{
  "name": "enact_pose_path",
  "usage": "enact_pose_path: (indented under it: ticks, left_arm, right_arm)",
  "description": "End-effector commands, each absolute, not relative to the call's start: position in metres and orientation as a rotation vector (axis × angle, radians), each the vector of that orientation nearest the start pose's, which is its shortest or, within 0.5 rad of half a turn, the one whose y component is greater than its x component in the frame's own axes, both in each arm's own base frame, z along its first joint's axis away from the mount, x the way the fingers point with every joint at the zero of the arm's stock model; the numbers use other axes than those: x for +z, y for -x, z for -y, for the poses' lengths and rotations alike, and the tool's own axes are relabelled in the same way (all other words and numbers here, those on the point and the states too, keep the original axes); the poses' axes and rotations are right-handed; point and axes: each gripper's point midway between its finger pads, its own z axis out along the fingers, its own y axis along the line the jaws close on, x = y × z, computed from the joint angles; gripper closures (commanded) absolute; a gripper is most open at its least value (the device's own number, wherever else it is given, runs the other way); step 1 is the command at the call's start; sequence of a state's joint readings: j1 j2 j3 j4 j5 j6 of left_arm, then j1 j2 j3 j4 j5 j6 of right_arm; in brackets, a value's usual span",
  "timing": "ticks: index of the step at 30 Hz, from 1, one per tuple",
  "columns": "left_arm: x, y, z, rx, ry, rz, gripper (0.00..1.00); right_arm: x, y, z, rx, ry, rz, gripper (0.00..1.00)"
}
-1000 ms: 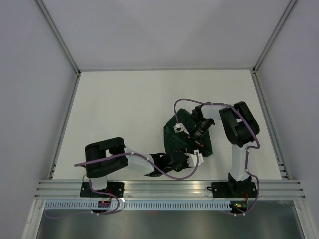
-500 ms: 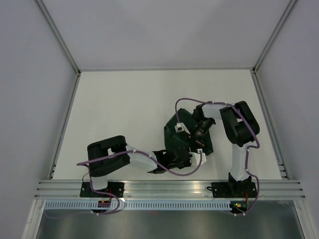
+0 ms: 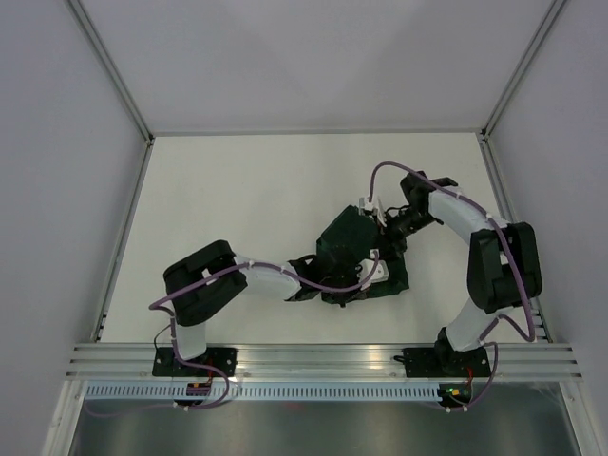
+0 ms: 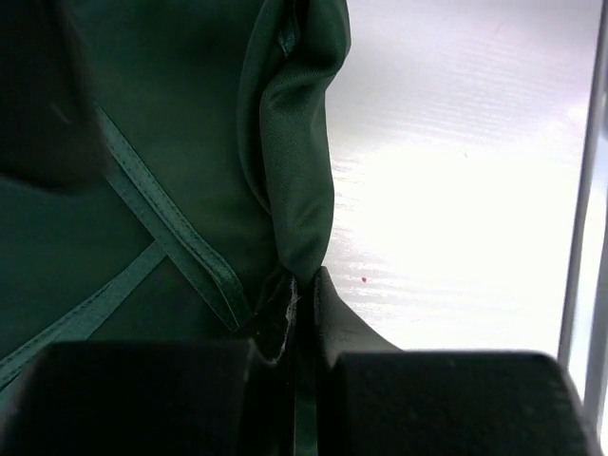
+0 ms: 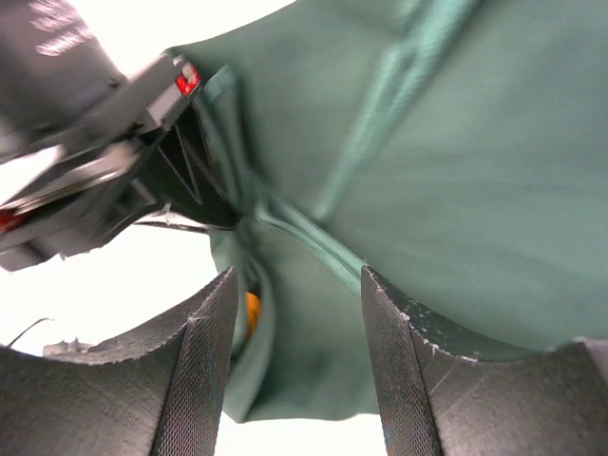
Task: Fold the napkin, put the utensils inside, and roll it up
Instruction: Roll the napkin at the center of the board.
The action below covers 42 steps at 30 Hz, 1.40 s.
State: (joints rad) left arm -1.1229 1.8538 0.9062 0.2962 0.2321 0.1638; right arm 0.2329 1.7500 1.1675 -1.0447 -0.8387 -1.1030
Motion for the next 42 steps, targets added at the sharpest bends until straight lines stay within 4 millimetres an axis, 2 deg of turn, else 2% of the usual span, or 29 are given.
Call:
enact_pose_path:
  ticks: [1, 2, 4, 5, 6, 7, 8, 10, 11, 12, 14, 15, 16, 17, 18, 19, 20, 21, 22, 23, 27, 33, 42]
  left_arm:
    - [-0.006, -0.138, 0.410, -0.988, -1.547, -2.005, 0.98]
    - [-0.008, -0.137, 0.411, -1.026, -1.528, -2.051, 0.98]
    - [-0.006, -0.137, 0.410, -1.122, -1.489, -2.119, 0.98]
    - [-0.003, -0.135, 0.412, -1.181, -1.484, -2.136, 0.98]
    - [-0.003, -0.140, 0.411, -1.199, -1.456, -2.165, 0.98]
    - [-0.003, -0.141, 0.411, -1.227, -1.427, -2.202, 0.98]
    - [-0.004, -0.145, 0.410, -1.255, -1.405, -2.246, 0.98]
    - [-0.005, -0.150, 0.409, -1.299, -1.345, -2.318, 0.98]
    - [0.000, -0.150, 0.413, -1.352, -1.337, -2.323, 0.98]
    - [-0.007, -0.153, 0.407, -1.356, -1.305, -2.392, 0.98]
    - [-0.002, -0.154, 0.411, -1.411, -1.277, -2.428, 0.98]
    - [-0.008, -0.154, 0.408, -1.428, -1.253, -2.475, 0.98]
    - [-0.008, -0.154, 0.408, -1.446, -1.225, -2.509, 0.98]
    - [-0.002, -0.155, 0.411, -1.494, -1.216, -2.504, 0.98]
    - [-0.008, -0.157, 0.409, -1.510, -1.188, -2.536, 0.98]
    - [-0.007, -0.157, 0.409, -1.532, -1.155, -2.563, 0.98]
    - [-0.006, -0.159, 0.409, -1.568, -1.139, -2.570, 0.98]
    - [-0.006, -0.159, 0.409, -1.583, -1.115, -2.591, 0.98]
    - [-0.011, -0.158, 0.408, -1.590, -1.102, -2.610, 0.98]
    - [-0.011, -0.159, 0.408, -1.599, -1.093, -2.613, 0.98]
    - [-0.017, -0.157, 0.407, -1.642, -1.053, -2.655, 0.98]
    - [-0.021, -0.154, 0.408, -1.683, -1.030, -2.673, 0.98]
    - [-0.022, -0.154, 0.409, -1.711, -1.032, -2.670, 0.98]
  right_arm:
    - [0.109, -0.264, -0.165, 1.020, 1.491, -1.934, 0.40]
    - [0.114, -0.270, -0.155, 0.988, 1.453, -1.927, 0.39]
    - [0.126, -0.268, -0.146, 0.935, 1.426, -1.890, 0.39]
    - [0.123, -0.265, -0.139, 0.913, 1.408, -1.890, 0.39]
    - [0.133, -0.262, -0.136, 0.860, 1.410, -1.852, 0.39]
    - [0.133, -0.264, -0.131, 0.805, 1.416, -1.836, 0.39]
    - [0.123, -0.252, -0.129, 0.803, 1.417, -1.847, 0.38]
    - [0.130, -0.249, -0.126, 0.699, 1.431, -1.786, 0.37]
    - [0.128, -0.246, -0.124, 0.674, 1.435, -1.777, 0.37]
    - [0.124, -0.237, -0.123, 0.652, 1.442, -1.764, 0.36]
    - [0.121, -0.235, -0.121, 0.597, 1.456, -1.736, 0.36]
    - [0.116, -0.227, -0.121, 0.585, 1.465, -1.728, 0.36]
    - [0.116, -0.227, -0.125, 0.561, 1.482, -1.700, 0.36]
    - [0.102, -0.221, -0.123, 0.542, 1.496, -1.723, 0.36]
    - [0.101, -0.219, -0.124, 0.501, 1.511, -1.709, 0.35]
    - [0.099, -0.220, -0.133, 0.476, 1.535, -1.668, 0.34]
    - [0.084, -0.215, -0.130, 0.431, 1.553, -1.696, 0.33]
    - [0.079, -0.213, -0.133, 0.411, 1.573, -1.685, 0.32]
    - [0.078, -0.212, -0.144, 0.400, 1.602, -1.640, 0.32]
    - [0.067, -0.206, -0.145, 0.396, 1.624, -1.647, 0.32]
    - [0.048, -0.201, -0.155, 0.372, 1.687, -1.631, 0.31]
    - [0.041, -0.202, -0.165, 0.326, 1.726, -1.586, 0.31]
    - [0.030, -0.180, -0.180, 0.358, 1.834, -1.564, 0.33]
